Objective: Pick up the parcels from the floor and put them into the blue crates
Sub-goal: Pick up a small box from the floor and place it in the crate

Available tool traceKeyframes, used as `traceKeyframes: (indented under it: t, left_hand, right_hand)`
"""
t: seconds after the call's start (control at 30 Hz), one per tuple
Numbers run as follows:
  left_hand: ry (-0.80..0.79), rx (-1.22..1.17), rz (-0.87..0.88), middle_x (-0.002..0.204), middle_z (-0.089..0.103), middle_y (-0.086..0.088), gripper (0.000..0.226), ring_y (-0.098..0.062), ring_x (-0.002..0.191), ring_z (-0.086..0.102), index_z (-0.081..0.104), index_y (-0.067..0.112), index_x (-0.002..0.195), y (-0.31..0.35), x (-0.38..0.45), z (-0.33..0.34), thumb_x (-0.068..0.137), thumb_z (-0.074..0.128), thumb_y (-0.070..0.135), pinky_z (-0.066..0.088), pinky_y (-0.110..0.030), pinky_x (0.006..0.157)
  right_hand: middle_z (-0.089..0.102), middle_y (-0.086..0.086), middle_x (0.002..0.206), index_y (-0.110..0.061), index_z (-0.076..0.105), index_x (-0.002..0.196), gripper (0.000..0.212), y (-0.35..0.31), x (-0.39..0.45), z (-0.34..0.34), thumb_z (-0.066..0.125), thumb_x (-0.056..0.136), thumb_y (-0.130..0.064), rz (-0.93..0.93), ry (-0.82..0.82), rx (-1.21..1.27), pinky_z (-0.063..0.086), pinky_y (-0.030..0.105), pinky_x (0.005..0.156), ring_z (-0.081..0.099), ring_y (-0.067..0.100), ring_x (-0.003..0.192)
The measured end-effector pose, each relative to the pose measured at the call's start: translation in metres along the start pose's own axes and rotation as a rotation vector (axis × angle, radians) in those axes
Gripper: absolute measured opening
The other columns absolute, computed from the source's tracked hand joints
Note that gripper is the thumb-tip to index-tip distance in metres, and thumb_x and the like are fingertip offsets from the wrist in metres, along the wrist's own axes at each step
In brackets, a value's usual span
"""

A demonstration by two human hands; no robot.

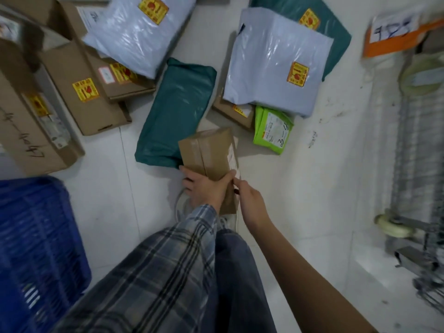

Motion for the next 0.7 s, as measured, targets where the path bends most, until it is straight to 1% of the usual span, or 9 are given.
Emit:
traceKeyframes:
  t: [0.07,0.13,0.23,0.3,0.37,0.47,0.57,0.63,0.7]
  left_hand:
    - [0.008,0.0,0.009,0.148,0.022,-0.015,0.129,-0.033,0.134,0.027,-0.005,0.016,0.15,0.002,0.004,-0.014,0.059,0.081,0.049,0.032,-0.046,0.106]
    - [-0.028,-0.021,0.015,0.146,0.026,-0.014,0.123,-0.034,0.133,0.031,0.004,0.019,0.15,0.002,0.01,-0.024,0.058,0.08,0.048,0.035,-0.046,0.106]
    - [-0.237,-0.234,0.066,0.14,0.043,-0.008,0.11,-0.028,0.123,0.048,0.024,0.019,0.146,0.01,0.009,-0.033,0.056,0.081,0.047,0.045,-0.04,0.099]
    - [-0.371,-0.344,0.117,0.136,0.052,-0.004,0.095,-0.024,0.116,0.055,0.033,0.021,0.143,0.017,-0.006,-0.05,0.062,0.079,0.039,0.047,-0.039,0.097]
    - [-0.431,-0.393,0.164,0.128,0.059,-0.001,0.09,-0.021,0.11,0.059,0.039,0.024,0.14,0.019,-0.022,-0.076,0.059,0.076,0.041,0.05,-0.035,0.086]
    - [-0.491,-0.477,0.16,0.111,0.064,0.0,0.077,-0.017,0.095,0.06,0.05,0.023,0.127,0.009,-0.042,-0.112,0.055,0.065,0.046,0.049,-0.032,0.074]
    - [-0.557,-0.561,0.133,0.103,0.064,-0.001,0.044,-0.018,0.092,0.059,0.057,0.022,0.108,0.005,-0.06,-0.131,0.068,0.052,0.041,0.048,-0.033,0.08]
    - [-0.539,-0.601,0.138,0.108,0.065,-0.004,0.052,-0.022,0.1,0.059,0.057,0.019,0.113,0.003,-0.069,-0.144,0.067,0.055,0.043,0.048,-0.036,0.087]
    - [-0.505,-0.662,0.155,0.117,0.065,-0.007,0.072,-0.026,0.109,0.059,0.056,0.014,0.124,0.003,-0.075,-0.157,0.061,0.062,0.05,0.047,-0.04,0.095]
  right_hand:
    - [0.064,0.002,0.117,-0.022,0.065,0.116,0.044,-0.007,-0.013,0.008,0.036,0.091,-0.045,-0.015,-0.033,-0.026,0.045,0.034,0.097,0.058,0.017,0.108]
    - [0.064,0.0,0.118,-0.025,0.065,0.114,0.054,-0.015,-0.019,0.005,0.035,0.078,-0.051,-0.036,-0.027,-0.05,0.045,0.036,0.099,0.057,0.018,0.11]
    - [0.062,0.003,0.117,-0.024,0.063,0.115,0.051,-0.041,-0.027,-0.024,0.047,0.073,-0.047,-0.186,0.126,-0.152,0.045,0.04,0.098,0.056,0.021,0.108]
    - [0.054,0.008,0.127,-0.016,0.053,0.128,0.059,-0.064,-0.031,-0.046,0.056,0.074,-0.038,-0.293,0.203,-0.3,0.043,0.04,0.1,0.051,0.024,0.115]
    - [0.04,0.006,0.143,-0.016,0.034,0.143,0.072,-0.075,-0.031,-0.064,0.066,0.081,-0.031,-0.262,0.186,-0.235,0.04,0.036,0.102,0.045,0.021,0.126]
    - [0.033,0.001,0.15,-0.027,0.02,0.149,0.077,-0.081,-0.037,-0.061,0.064,0.086,-0.033,-0.094,-0.075,0.075,0.042,0.036,0.098,0.043,0.02,0.13]
    - [0.048,0.001,0.142,-0.032,0.029,0.145,0.075,-0.09,-0.064,-0.029,0.065,0.081,-0.046,-0.029,-0.387,0.01,0.047,0.037,0.092,0.049,0.02,0.126]
    - [0.06,-0.004,0.129,-0.033,0.035,0.142,0.083,-0.098,-0.084,-0.005,0.068,0.068,-0.053,-0.06,-0.515,-0.071,0.05,0.035,0.086,0.058,0.017,0.117]
    - [0.067,-0.006,0.119,-0.033,0.038,0.139,0.087,-0.107,-0.095,0.009,0.069,0.061,-0.057,-0.089,-0.534,-0.058,0.051,0.037,0.086,0.062,0.016,0.11]
Point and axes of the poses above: each hand's wrist, its own x-axis towards the middle knuckle, its own z-axis out of the palm, y = z × x, the point moved 10 cm from there along x, towards the middle knuckle
